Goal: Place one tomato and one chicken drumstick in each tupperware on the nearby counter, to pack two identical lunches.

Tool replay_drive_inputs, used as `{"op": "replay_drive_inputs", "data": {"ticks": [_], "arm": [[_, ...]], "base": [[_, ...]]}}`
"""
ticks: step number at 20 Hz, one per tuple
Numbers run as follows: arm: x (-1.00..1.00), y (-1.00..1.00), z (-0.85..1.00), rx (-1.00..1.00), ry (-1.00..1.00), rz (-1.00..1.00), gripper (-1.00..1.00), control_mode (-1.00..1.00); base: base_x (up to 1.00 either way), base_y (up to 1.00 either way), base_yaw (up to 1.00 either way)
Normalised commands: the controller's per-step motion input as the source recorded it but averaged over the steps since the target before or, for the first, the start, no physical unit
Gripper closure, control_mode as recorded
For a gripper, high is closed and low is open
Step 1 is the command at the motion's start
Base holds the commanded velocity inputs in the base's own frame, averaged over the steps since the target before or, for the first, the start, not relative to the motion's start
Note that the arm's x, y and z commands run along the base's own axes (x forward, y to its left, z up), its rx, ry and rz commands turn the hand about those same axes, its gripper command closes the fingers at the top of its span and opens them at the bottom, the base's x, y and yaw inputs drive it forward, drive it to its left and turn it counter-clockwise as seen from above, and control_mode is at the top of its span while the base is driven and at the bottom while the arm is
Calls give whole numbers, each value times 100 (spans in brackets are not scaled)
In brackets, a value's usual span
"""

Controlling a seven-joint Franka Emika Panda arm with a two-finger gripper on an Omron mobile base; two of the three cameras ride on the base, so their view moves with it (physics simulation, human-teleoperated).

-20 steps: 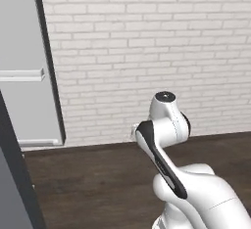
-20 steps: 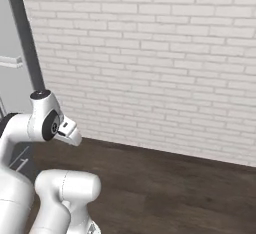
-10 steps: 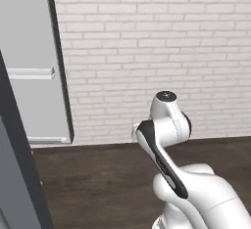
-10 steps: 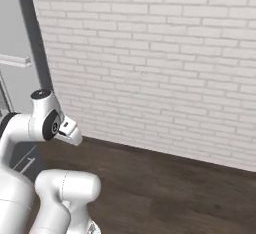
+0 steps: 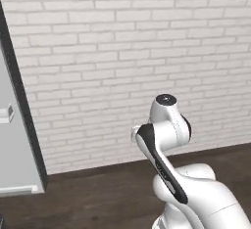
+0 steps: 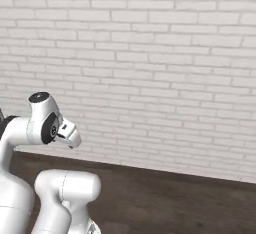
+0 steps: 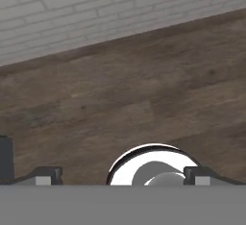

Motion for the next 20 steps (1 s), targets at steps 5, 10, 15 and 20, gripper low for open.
{"op": "replay_drive_inputs", "data": {"ticks": [5,10,15,20], "arm": [[0,0,0,0,0,0,-100,100],[0,0,0,0,0,0,-100,100],[0,0,0,0,0,0,-100,100],[0,0,0,0,0,0,-100,100]], "base": [[100,-48,6],[17,-17,72],[0,-3,83],[0,-14,75]]}}
